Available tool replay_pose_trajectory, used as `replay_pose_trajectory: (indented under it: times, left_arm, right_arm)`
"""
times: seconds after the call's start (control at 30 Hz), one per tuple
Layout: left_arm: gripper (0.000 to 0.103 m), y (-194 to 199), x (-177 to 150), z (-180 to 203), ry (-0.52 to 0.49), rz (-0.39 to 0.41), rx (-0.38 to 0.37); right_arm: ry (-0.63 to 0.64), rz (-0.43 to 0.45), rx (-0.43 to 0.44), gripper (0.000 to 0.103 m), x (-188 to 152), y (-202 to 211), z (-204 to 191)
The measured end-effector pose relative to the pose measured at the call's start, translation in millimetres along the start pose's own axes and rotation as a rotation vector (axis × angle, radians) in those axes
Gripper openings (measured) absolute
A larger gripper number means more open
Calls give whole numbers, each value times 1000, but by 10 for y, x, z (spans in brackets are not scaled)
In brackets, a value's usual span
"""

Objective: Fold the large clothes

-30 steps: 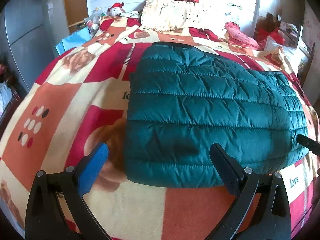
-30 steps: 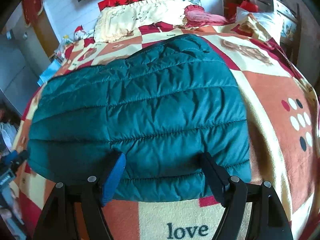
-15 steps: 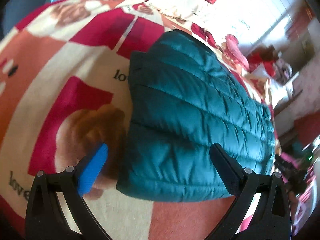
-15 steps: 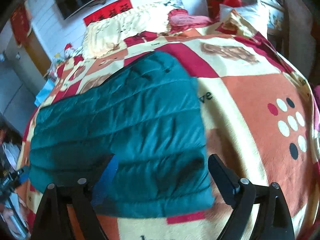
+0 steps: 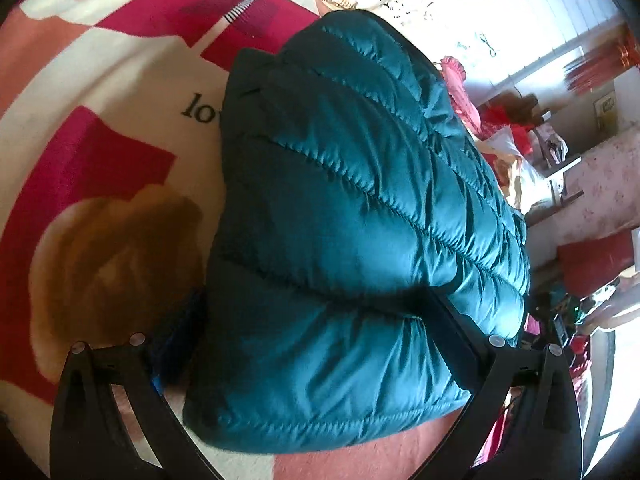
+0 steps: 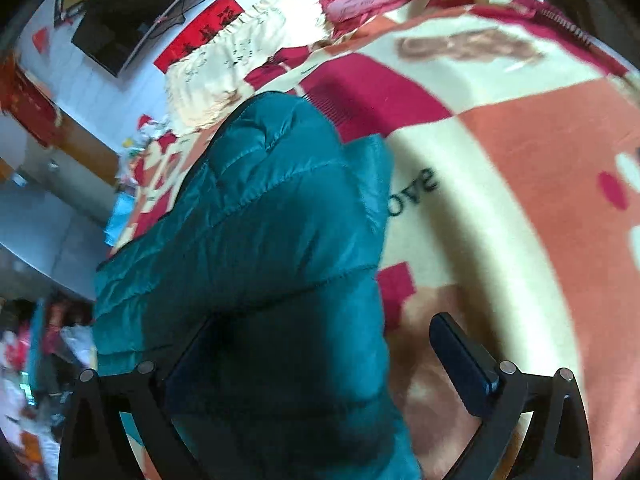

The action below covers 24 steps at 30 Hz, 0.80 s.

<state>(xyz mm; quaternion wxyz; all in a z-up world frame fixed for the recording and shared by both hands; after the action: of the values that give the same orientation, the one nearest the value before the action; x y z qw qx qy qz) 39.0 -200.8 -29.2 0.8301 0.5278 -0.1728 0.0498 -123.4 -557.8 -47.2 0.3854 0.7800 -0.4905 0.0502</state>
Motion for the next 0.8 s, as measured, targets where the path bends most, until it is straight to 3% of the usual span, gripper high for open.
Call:
replay_pose_trajectory:
  times: [0.2,0.33,0.4,0.5,0.6,0.8]
  left_arm:
    - [103,-52,31,69,-20,52,47]
    - [102,-85,-2,109,-43,44,55]
    - [88,-45,-14,134,-44,56,43]
    - [69,106,-76,216,-97,101,53]
    - [59,298,-149,265,-116,117,35]
    - [53,796,-472,244,-179,117,-35]
  right_arm:
    - [13,-42,83,103,-96,-227,-158]
    - [86,-53,9,103,-189,-334,-361]
    - [122,-32,-14,94,-223,-294,-469]
    - [164,-24,-25,69,-268,-195,-612]
    - [178,-15,9,52,-348,-28,-805]
    - [212,-28,75,48,-673,298,-1178]
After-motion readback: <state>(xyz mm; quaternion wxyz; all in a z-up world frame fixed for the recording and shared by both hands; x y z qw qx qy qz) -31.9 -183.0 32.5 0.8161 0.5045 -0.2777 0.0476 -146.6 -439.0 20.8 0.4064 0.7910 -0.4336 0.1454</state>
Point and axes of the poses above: each gripper's, at about its wrist camera, not at the fingertips, and y roughly against the way its jaws point, z to its right, x to its top, the point moved 7 cm from there along -y, roughly the way its jaws point, and after that the axes turned 14 degrees about x, right-handed, at the moved point
